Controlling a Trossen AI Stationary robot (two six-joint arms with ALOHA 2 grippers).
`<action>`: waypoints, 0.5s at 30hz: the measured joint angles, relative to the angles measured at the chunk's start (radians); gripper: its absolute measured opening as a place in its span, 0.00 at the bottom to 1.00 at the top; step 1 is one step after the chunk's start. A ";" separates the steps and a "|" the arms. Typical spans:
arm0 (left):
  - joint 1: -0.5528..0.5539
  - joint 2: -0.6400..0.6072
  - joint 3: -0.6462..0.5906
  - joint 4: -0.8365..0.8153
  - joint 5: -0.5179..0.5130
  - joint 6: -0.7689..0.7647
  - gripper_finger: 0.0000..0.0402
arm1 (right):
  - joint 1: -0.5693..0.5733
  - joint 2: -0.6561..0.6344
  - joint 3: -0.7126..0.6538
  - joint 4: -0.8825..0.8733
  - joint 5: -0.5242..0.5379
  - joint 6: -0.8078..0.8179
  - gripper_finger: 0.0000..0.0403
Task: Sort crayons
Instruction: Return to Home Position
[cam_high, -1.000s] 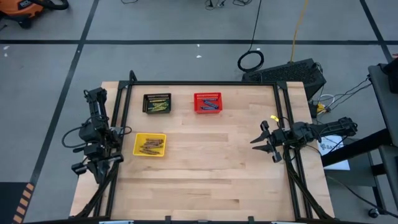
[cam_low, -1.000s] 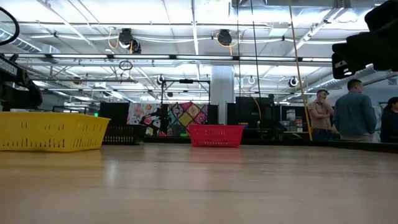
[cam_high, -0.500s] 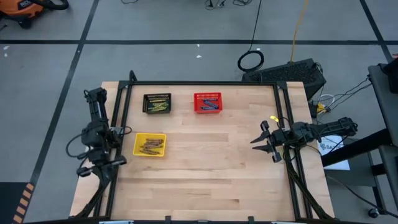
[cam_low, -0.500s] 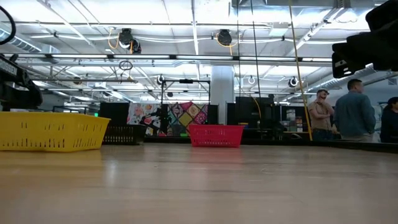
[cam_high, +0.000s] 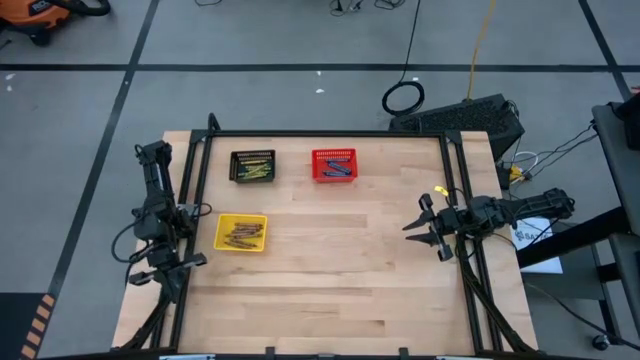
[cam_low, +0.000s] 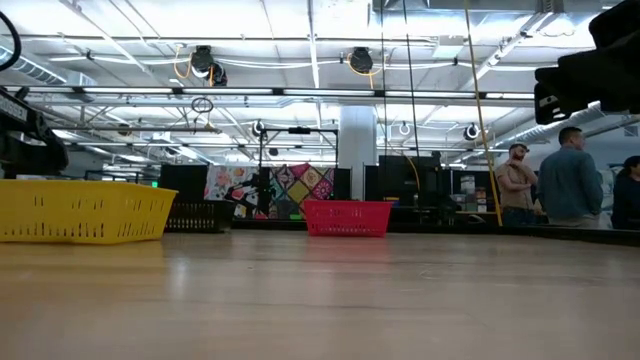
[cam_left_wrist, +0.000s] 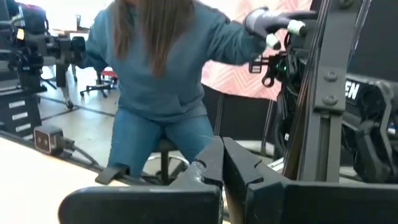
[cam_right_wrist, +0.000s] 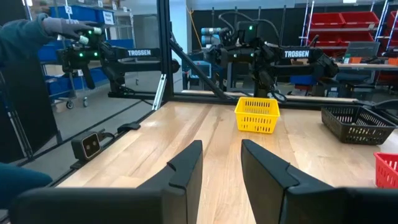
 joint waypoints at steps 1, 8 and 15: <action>0.000 0.000 0.000 -0.008 -0.001 0.000 0.00 | 0.000 -0.006 0.000 0.000 0.000 0.000 0.24; 0.000 0.000 -0.001 0.061 -0.002 0.000 0.00 | 0.000 -0.010 0.000 0.032 -0.001 0.000 0.24; 0.000 0.000 -0.001 0.094 -0.002 0.000 0.00 | 0.000 -0.010 0.000 0.056 -0.002 0.000 0.24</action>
